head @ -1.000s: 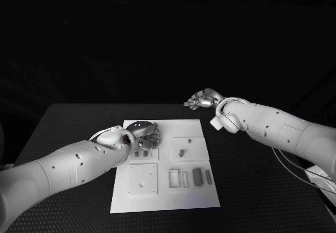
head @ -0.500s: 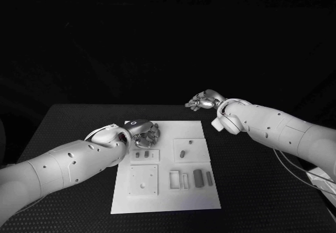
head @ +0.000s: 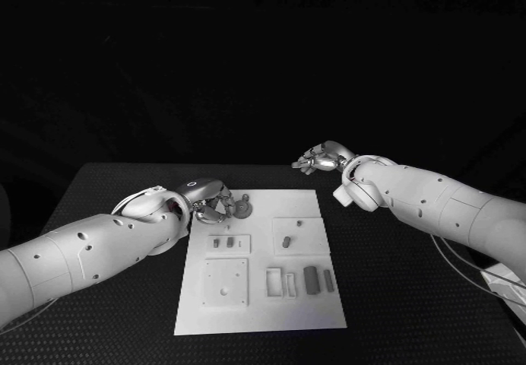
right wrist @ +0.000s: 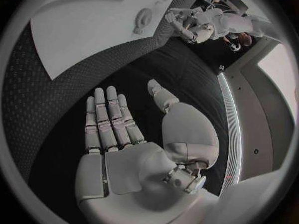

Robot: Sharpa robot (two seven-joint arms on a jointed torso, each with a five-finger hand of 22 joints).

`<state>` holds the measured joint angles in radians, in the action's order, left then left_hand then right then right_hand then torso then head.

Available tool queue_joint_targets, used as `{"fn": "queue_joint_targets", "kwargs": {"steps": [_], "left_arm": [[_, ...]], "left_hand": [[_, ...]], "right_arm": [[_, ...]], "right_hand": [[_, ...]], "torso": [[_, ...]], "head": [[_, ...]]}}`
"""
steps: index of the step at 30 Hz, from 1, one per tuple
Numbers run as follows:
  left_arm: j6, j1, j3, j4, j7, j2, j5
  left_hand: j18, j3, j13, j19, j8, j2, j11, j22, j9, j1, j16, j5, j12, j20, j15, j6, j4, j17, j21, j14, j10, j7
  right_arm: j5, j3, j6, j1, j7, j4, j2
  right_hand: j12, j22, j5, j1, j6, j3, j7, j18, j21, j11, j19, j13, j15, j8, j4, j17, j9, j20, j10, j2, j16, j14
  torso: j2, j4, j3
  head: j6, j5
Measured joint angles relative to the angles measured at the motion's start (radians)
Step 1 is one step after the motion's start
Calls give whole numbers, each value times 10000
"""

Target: Assemble the parts on the task board

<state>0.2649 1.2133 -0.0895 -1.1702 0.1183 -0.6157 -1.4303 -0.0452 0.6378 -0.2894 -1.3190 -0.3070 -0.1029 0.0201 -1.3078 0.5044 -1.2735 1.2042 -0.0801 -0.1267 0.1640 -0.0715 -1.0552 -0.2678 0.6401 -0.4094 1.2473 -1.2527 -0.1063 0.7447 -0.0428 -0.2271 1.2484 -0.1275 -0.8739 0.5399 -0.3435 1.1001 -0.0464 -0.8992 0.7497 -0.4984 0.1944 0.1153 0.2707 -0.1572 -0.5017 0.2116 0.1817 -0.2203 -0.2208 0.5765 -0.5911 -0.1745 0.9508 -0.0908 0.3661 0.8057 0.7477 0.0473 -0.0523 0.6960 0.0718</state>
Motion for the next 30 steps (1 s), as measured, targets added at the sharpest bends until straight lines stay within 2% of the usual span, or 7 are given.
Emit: {"fn": "queue_joint_targets", "kwargs": {"steps": [6,20,30], "left_arm": [[-104,-2,-8,-20,-79,-143,172],[-319,-17,-16,282,-159,-48,307],[-391,-137,-19,450,-159,75,314]], "left_hand": [[0,-1,0,-2,0,11,-7,1,-3,15,0,1,11,-2,-19,0,-1,-9,0,19,-10,1],[0,15,0,-32,21,-9,-28,2,1,92,0,24,59,-34,-35,-21,15,-9,0,36,-38,-20],[0,15,0,-32,21,16,-36,3,1,64,0,-2,38,-36,-34,-22,15,-18,-1,36,-48,-21]], "right_arm": [[-1,0,0,0,0,-3,6],[-1,0,0,0,2,-11,13],[-1,0,0,0,2,-13,12]], "right_hand": [[0,0,0,0,0,0,0,0,0,0,0,1,0,0,0,0,0,0,0,0,0,0],[0,-2,0,0,0,0,0,0,0,0,0,2,0,0,0,-3,-1,0,0,0,0,0],[0,8,0,0,0,0,0,0,-37,0,0,-6,0,-34,0,6,8,0,0,0,0,0]], "torso": [[2,4,0],[10,-16,2],[11,-33,13]], "head": [[-1,-11],[21,-74],[34,-81]]}}
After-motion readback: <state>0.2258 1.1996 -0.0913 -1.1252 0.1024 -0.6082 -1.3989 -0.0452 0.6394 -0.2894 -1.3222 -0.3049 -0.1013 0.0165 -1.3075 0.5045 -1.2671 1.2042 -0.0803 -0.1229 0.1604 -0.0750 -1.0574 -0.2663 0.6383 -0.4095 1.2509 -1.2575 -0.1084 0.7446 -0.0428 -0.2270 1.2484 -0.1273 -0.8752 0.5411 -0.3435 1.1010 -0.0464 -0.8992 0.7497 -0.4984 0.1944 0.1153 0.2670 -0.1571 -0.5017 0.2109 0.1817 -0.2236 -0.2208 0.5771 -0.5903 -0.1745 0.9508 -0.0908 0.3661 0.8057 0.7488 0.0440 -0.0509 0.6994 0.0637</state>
